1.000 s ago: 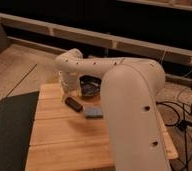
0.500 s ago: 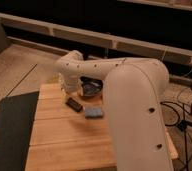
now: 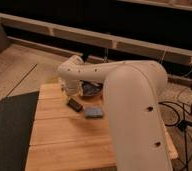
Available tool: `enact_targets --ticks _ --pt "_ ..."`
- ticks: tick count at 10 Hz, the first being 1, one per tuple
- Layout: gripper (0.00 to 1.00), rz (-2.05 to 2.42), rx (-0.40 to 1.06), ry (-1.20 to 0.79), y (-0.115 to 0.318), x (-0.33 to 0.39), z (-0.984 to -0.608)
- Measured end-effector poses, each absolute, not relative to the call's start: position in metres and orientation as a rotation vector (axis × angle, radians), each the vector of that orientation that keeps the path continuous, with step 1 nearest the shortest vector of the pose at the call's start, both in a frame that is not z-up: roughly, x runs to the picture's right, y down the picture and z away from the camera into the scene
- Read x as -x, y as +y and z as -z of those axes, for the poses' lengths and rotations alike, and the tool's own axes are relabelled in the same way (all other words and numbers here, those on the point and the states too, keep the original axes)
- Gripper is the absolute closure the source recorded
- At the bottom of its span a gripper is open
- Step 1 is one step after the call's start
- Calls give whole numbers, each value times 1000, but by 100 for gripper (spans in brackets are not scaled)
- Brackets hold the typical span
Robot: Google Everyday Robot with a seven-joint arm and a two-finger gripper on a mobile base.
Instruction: Push the eraser across the table
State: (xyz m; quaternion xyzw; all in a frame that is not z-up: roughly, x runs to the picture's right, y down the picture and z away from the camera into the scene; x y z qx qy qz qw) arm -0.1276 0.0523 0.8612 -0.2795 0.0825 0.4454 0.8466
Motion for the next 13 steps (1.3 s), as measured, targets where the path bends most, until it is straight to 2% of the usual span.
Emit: enact_targets --ticks 5,10,13 --pt "35 -880 645 124 69 139 -884" --pt "35 -819 706 157 75 135 -912" --pt "35 -815 715 168 77 134 -913"
